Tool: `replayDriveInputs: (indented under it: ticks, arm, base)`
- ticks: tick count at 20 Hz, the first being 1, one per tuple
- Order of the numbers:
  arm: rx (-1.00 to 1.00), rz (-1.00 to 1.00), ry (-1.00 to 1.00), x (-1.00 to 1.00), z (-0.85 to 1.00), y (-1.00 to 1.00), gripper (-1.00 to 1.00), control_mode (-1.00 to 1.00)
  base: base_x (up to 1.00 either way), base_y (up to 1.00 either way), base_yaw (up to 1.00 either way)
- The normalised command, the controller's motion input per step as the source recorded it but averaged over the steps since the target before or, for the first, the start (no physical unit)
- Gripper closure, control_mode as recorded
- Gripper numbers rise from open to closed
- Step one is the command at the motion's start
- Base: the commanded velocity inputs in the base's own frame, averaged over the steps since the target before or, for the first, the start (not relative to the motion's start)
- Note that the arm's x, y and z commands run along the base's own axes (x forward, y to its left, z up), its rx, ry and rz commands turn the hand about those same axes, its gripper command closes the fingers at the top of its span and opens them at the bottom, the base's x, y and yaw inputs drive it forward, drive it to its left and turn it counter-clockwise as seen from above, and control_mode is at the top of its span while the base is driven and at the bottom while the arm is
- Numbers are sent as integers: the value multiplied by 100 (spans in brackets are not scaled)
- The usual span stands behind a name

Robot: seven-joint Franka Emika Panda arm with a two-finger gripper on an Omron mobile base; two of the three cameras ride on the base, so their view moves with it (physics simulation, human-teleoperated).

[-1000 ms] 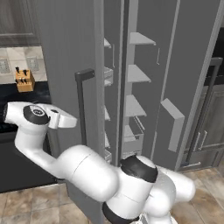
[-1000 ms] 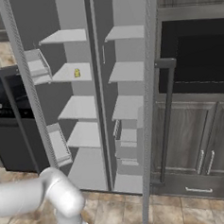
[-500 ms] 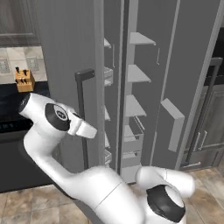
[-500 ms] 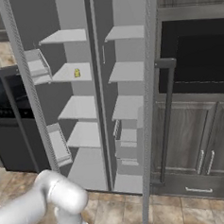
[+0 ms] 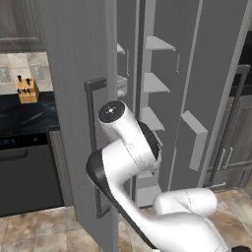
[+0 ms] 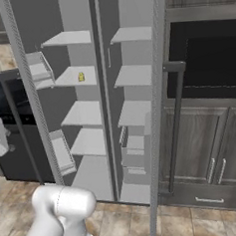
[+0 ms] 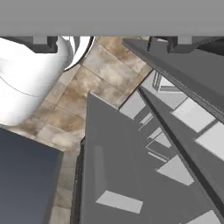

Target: Retrieve the butter from the fridge and place it on a plate on the dining table. Then retrieve the butter knife by the fridge and place it near the plate.

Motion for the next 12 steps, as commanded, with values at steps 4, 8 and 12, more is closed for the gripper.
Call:
replayDriveInputs:
  ticks: [4, 8, 12]
  arm:
    - [52, -1, 8, 26, 4, -71, -100, -100]
    - [68, -5, 6, 49, 0, -56, -100, -100]
    - [52, -18, 21, 53, 0, -38, -100, -100]
  base:
    - [0, 0, 0]
    - [0, 0, 0]
    - [0, 0, 0]
